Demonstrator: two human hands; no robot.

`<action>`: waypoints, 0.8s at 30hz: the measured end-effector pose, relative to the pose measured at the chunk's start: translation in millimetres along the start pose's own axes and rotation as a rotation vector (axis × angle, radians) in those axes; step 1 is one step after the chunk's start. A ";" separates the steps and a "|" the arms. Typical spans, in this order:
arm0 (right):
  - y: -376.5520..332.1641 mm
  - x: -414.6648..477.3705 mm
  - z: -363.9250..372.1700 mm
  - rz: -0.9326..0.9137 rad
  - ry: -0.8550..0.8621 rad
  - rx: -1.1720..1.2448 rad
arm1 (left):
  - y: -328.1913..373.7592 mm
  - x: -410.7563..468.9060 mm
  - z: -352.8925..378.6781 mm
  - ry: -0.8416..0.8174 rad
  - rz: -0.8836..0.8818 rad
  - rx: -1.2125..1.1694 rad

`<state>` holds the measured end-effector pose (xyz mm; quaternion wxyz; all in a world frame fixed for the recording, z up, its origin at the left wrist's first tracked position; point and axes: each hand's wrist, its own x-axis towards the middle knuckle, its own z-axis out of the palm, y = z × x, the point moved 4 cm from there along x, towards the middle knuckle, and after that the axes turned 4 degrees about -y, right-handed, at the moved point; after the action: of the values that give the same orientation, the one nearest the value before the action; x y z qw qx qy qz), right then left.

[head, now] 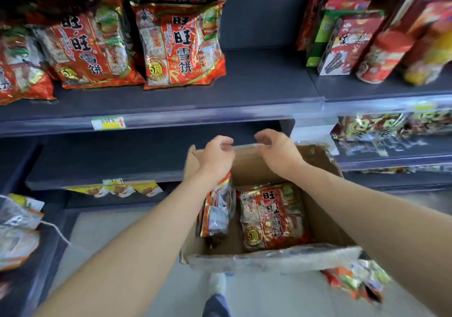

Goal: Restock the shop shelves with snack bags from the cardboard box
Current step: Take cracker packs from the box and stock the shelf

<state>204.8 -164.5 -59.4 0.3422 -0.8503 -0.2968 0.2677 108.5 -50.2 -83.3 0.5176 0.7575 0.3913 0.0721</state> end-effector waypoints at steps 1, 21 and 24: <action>8.8 -7.8 4.1 0.003 -0.034 -0.014 | -9.8 -4.7 7.1 -0.001 -0.030 -0.020; 86.2 8.8 93.2 0.351 -0.380 -0.111 | -147.9 6.6 32.7 -0.131 -0.561 -0.090; 88.0 20.5 101.4 0.383 -0.403 -0.097 | -155.1 19.2 36.7 -0.155 -0.622 -0.129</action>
<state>180.3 -159.3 -192.9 0.1783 -0.8360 -0.2051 0.4767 60.2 -39.5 -236.0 0.5901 0.5706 0.5578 -0.1228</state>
